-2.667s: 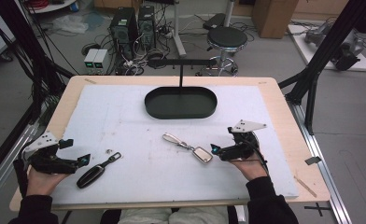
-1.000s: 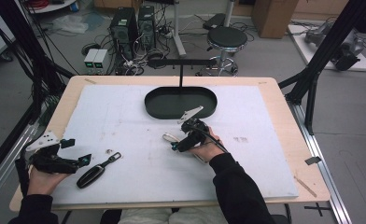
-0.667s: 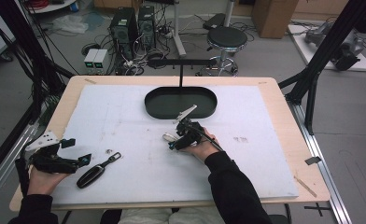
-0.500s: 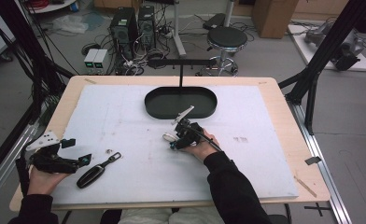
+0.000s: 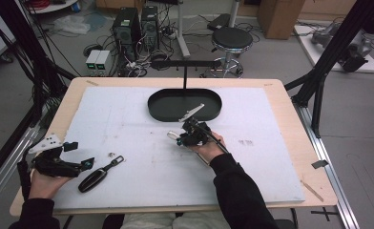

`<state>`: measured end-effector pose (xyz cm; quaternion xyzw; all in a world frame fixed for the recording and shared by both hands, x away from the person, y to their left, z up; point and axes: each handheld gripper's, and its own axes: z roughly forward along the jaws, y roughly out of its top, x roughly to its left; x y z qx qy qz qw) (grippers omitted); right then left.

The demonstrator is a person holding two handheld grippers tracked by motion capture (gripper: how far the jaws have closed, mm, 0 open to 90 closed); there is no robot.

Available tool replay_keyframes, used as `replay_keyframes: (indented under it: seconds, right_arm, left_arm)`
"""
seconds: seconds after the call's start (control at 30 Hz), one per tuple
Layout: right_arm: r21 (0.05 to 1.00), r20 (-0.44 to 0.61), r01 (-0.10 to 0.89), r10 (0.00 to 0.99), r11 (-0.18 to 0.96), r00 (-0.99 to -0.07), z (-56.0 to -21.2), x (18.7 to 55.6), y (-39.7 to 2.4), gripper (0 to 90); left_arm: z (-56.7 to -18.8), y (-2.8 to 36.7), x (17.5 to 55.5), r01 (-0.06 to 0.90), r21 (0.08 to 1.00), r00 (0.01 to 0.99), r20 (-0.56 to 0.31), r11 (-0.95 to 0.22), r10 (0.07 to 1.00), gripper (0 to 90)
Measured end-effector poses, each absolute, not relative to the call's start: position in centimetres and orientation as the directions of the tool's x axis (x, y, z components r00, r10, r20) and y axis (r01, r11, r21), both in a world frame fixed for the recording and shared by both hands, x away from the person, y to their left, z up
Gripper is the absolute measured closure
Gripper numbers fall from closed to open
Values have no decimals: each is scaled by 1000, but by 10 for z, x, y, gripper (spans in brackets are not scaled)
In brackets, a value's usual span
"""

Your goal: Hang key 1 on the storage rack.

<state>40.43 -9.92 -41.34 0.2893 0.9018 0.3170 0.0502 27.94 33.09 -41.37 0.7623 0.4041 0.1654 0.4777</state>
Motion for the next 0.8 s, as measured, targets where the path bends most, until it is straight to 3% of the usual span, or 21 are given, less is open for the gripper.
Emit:
replay_keyframes:
  seconds: [0.4,0.8]
  right_arm:
    - [749,160,502,616,434,-772,-366,418,-141,751]
    - [779,178,501,633,378,-754,-342,428,-150,753]
  left_arm:
    - [-416,328,281,461,859,626,-136,-223,768,17]
    - [-415,329,281,458,862,624,-139,-216,769,17]
